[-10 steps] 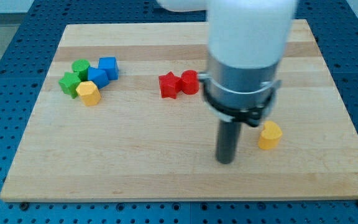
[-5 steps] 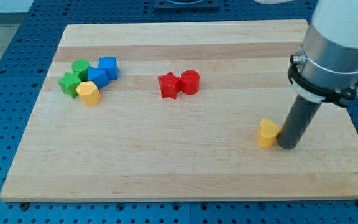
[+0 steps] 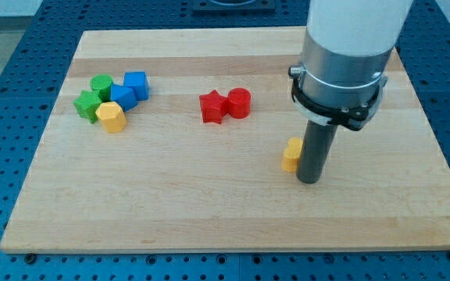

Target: Move the yellow heart to the bottom of the red circle

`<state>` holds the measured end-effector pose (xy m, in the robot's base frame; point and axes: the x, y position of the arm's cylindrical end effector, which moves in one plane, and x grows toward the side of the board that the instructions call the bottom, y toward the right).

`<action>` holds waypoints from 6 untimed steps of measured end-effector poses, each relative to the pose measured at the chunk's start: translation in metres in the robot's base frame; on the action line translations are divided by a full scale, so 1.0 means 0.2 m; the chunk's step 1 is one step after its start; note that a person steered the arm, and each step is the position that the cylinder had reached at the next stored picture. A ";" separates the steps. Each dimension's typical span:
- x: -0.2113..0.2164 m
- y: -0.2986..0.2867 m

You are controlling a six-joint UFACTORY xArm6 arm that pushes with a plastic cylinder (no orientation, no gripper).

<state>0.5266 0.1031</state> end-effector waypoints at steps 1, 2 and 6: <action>-0.06 0.02; -0.10 -0.04; -0.29 -0.33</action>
